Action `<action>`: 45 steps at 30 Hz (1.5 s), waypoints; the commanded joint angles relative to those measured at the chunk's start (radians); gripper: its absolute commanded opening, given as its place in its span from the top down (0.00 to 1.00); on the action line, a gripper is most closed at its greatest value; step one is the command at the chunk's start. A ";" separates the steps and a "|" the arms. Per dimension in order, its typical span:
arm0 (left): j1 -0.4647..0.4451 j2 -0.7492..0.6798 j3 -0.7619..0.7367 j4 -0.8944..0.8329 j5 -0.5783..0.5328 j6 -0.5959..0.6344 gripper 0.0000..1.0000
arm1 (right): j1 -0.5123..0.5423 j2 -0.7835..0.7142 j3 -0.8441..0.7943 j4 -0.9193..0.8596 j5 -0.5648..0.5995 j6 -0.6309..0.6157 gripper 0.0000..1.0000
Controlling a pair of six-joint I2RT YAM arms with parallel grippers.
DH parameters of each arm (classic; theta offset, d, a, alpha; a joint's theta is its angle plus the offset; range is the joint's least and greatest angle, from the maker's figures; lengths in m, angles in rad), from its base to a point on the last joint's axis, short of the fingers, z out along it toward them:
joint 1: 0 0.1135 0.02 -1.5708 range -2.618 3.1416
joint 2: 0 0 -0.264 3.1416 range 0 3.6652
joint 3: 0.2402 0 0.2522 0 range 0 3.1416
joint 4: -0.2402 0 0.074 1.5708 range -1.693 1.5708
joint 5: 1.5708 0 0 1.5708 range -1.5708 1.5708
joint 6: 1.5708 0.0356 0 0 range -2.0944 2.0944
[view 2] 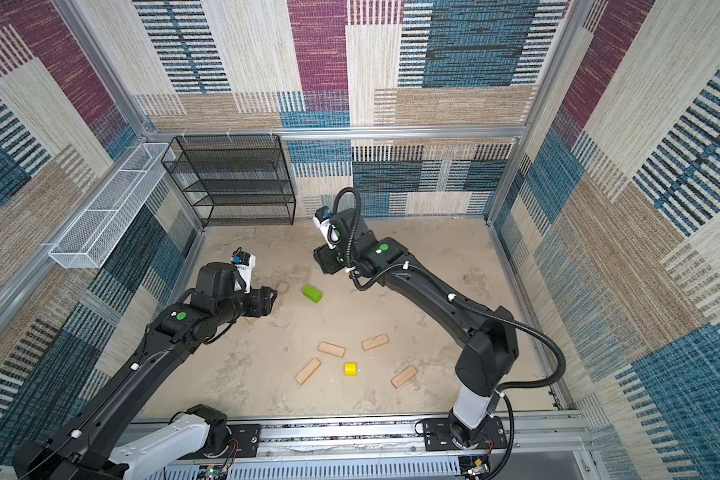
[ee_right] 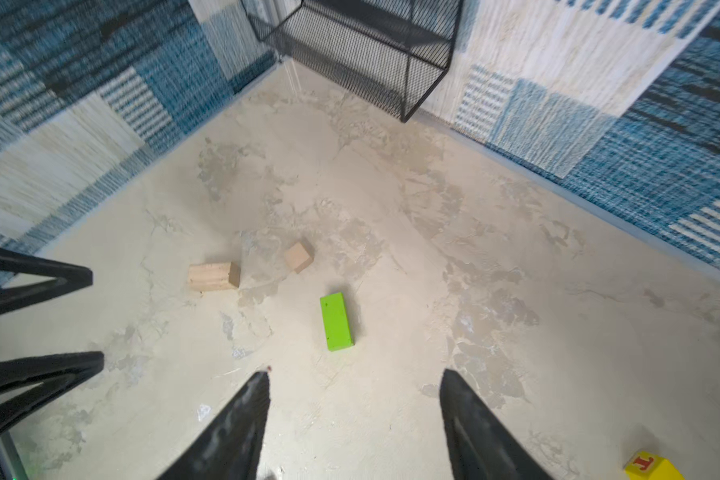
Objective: Build the wood block tower
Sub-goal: 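Reach the right gripper across toward the lime-green block while the left arm lifts, then lower the open right gripper over the lime-green block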
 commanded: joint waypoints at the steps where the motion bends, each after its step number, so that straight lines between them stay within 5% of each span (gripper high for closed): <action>1: -0.027 -0.030 -0.005 -0.029 -0.097 0.084 0.26 | 0.053 0.072 0.059 -0.095 0.123 -0.012 0.37; 7: -0.097 -0.135 -0.042 -0.052 -0.237 0.164 0.25 | 0.084 0.244 0.231 -0.189 0.101 0.084 0.52; 20: -0.105 -0.216 -0.131 -0.005 -0.338 0.170 0.21 | 0.086 0.492 0.579 -0.414 0.095 0.056 0.46; 31: -0.103 -0.222 -0.136 0.020 -0.375 0.173 0.21 | 0.086 0.610 0.733 -0.431 0.050 -0.119 0.43; 45: -0.103 -0.271 -0.154 0.024 -0.392 0.191 0.21 | 0.086 0.666 0.752 -0.379 0.013 -0.267 0.39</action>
